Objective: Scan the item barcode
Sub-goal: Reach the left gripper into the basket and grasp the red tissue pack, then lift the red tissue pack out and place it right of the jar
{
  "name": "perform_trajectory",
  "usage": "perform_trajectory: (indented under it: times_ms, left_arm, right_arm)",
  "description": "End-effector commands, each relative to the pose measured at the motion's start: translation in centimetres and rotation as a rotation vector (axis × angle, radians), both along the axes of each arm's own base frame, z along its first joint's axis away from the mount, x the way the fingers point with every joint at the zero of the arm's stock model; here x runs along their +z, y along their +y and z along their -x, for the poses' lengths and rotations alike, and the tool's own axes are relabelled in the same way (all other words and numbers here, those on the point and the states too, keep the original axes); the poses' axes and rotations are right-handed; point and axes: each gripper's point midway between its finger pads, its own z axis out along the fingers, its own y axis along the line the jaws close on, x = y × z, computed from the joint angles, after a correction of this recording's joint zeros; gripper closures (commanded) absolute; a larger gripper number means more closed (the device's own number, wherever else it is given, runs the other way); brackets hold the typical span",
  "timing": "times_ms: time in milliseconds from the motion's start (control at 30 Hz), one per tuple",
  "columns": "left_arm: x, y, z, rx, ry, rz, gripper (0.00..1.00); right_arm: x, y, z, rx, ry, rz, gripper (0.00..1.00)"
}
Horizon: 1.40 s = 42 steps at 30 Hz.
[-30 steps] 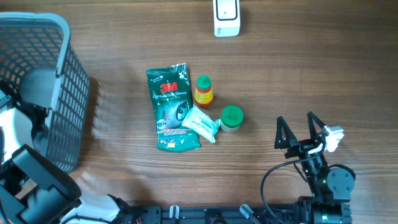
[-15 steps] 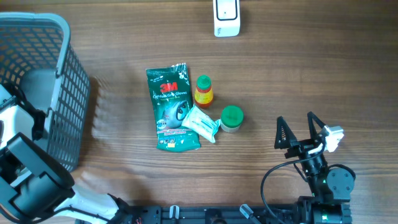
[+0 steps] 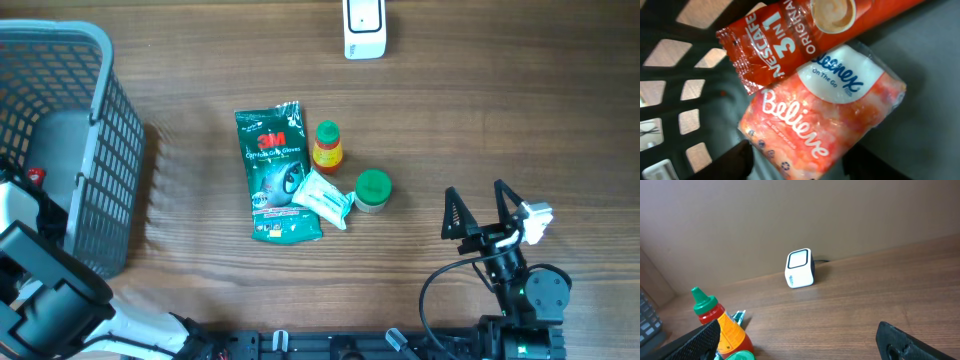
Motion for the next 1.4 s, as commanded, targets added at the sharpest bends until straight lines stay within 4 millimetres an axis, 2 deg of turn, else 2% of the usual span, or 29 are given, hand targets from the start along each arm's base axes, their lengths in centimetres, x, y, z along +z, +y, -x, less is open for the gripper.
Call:
perform_trajectory:
  times_ms: [0, 133, 200, 300, 400, 500, 600, 700, 867, 1000, 1133, 1367]
  left_arm:
    - [-1.9, -0.9, 0.3, 0.032, -0.035, 0.062, 0.51]
    - [-1.8, -0.5, -0.1, 0.033, -0.053, 0.044, 0.87]
    - [-1.6, -0.2, -0.3, 0.032, -0.065, 0.032, 0.96]
    - [-0.9, -0.1, -1.0, 0.100, -0.120, 0.008, 0.96]
    - [0.8, -1.0, -3.3, 0.095, -0.218, 0.017, 0.96]
    - [4.4, -3.1, -6.8, 0.062, -0.359, 0.009, 0.96]
    - [7.9, -6.2, -9.3, 0.051, -0.503, 0.030, 0.96]
    - [11.0, -9.8, -10.7, 0.131, -0.661, 0.099, 0.96]
    - [17.0, -15.2, -14.3, 0.088, -0.954, 0.251, 0.96]
    - [21.0, -17.7, -15.0, 0.061, -1.094, 0.280, 0.96]
    - [24.9, -19.9, -14.8, -0.030, -1.200, 0.266, 0.96]
    - [27.9, -20.3, -13.3, -0.057, -1.282, 0.224, 0.96]
  right_arm:
    - [0.2, -0.1, 0.0, -0.009, -0.008, -0.006, 0.01]
    - [0.2, -0.1, 0.0, -0.009, -0.008, -0.006, 0.01]
    - [0.2, -0.1, 0.0, -0.009, -0.008, -0.006, 0.00]
    - [0.2, -0.1, 0.0, -0.009, -0.008, -0.006, 0.00]
    - [0.2, -0.1, 0.0, -0.009, -0.008, -0.006, 0.00]
    - [0.2, -0.1, 0.0, -0.009, -0.008, -0.006, 0.00]
    - [0.2, -0.1, 0.0, -0.009, -0.008, -0.006, 0.00]
    - [0.2, -0.1, 0.0, -0.009, -0.008, -0.006, 0.00]
    - [0.2, -0.1, 0.0, -0.009, -0.008, -0.006, 0.00]
    - [0.2, -0.1, 0.0, -0.009, -0.008, -0.006, 0.00]
    - [0.2, -0.1, 0.0, -0.009, -0.008, -0.006, 0.00]
    - [0.2, -0.1, 0.0, -0.009, -0.008, -0.006, 0.00]
